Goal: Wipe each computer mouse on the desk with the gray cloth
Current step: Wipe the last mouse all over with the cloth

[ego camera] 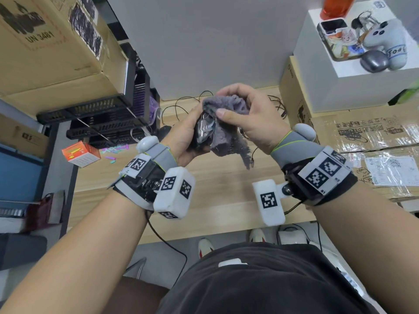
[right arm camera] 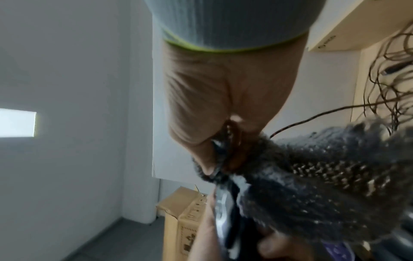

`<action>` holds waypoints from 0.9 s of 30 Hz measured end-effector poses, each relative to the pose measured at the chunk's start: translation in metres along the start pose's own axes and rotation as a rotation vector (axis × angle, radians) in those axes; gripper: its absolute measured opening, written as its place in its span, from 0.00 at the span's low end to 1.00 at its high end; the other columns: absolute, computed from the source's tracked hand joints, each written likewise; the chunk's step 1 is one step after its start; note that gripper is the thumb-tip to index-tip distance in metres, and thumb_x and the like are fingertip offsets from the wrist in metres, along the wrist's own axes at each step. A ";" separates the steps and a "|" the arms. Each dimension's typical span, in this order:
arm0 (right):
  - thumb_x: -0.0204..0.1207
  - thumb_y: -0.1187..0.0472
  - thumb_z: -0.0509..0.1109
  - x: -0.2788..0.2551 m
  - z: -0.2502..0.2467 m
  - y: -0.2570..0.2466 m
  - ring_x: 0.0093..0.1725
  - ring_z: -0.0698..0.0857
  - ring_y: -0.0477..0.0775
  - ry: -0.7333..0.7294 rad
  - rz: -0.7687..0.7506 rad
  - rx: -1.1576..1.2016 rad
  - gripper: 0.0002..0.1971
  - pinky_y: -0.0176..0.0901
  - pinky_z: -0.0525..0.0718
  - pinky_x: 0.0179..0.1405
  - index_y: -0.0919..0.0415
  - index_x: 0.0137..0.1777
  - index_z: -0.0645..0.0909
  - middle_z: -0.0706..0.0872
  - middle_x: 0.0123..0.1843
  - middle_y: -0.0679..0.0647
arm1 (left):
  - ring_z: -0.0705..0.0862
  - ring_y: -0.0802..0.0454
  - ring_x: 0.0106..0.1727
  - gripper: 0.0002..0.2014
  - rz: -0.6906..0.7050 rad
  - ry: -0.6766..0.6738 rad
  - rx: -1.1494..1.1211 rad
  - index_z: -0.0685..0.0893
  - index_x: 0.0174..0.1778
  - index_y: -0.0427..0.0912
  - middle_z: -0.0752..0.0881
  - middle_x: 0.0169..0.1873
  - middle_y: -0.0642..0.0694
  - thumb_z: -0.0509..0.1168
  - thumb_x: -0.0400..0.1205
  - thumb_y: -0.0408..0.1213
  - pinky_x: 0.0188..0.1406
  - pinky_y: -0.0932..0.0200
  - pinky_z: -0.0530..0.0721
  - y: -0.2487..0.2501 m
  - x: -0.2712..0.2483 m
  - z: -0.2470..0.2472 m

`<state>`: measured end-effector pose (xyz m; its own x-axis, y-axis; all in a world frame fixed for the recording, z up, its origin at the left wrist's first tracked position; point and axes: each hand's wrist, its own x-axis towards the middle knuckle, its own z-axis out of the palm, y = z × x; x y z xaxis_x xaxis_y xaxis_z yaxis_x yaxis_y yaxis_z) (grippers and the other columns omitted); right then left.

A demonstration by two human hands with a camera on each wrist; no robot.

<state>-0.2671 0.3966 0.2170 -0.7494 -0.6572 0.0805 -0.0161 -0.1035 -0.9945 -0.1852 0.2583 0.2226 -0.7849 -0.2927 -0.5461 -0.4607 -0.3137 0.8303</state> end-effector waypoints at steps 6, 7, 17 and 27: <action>0.74 0.65 0.76 0.000 0.005 0.013 0.49 0.85 0.74 0.128 -0.025 -0.152 0.09 0.79 0.84 0.44 0.50 0.49 0.88 0.85 0.52 0.68 | 0.76 0.54 0.24 0.16 0.048 -0.015 -0.038 0.83 0.47 0.49 0.82 0.27 0.50 0.58 0.88 0.57 0.22 0.63 0.69 0.001 0.006 0.001; 0.75 0.64 0.75 -0.001 0.008 0.012 0.42 0.84 0.78 0.102 -0.032 -0.124 0.06 0.82 0.82 0.35 0.53 0.48 0.88 0.84 0.49 0.73 | 0.79 0.55 0.24 0.17 0.055 -0.001 -0.031 0.84 0.47 0.49 0.83 0.28 0.50 0.58 0.88 0.57 0.22 0.63 0.70 0.001 0.008 0.001; 0.71 0.52 0.77 0.026 -0.011 0.013 0.37 0.86 0.55 0.258 -0.064 -0.233 0.10 0.64 0.87 0.46 0.50 0.45 0.79 0.87 0.41 0.53 | 0.77 0.52 0.25 0.14 0.058 -0.038 0.054 0.80 0.44 0.50 0.82 0.27 0.49 0.59 0.89 0.54 0.20 0.65 0.72 0.009 0.011 0.003; 0.72 0.63 0.79 0.025 -0.011 0.014 0.32 0.87 0.57 -0.039 -0.073 -0.079 0.08 0.48 0.86 0.32 0.67 0.46 0.84 0.87 0.38 0.65 | 0.78 0.46 0.35 0.28 0.095 -0.110 -0.015 0.91 0.45 0.46 0.83 0.42 0.39 0.54 0.88 0.63 0.34 0.54 0.68 0.017 0.025 0.010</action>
<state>-0.2932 0.3870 0.2047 -0.7182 -0.6786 0.1540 -0.1228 -0.0942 -0.9879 -0.2165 0.2550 0.2241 -0.8658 -0.2207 -0.4491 -0.3769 -0.3028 0.8754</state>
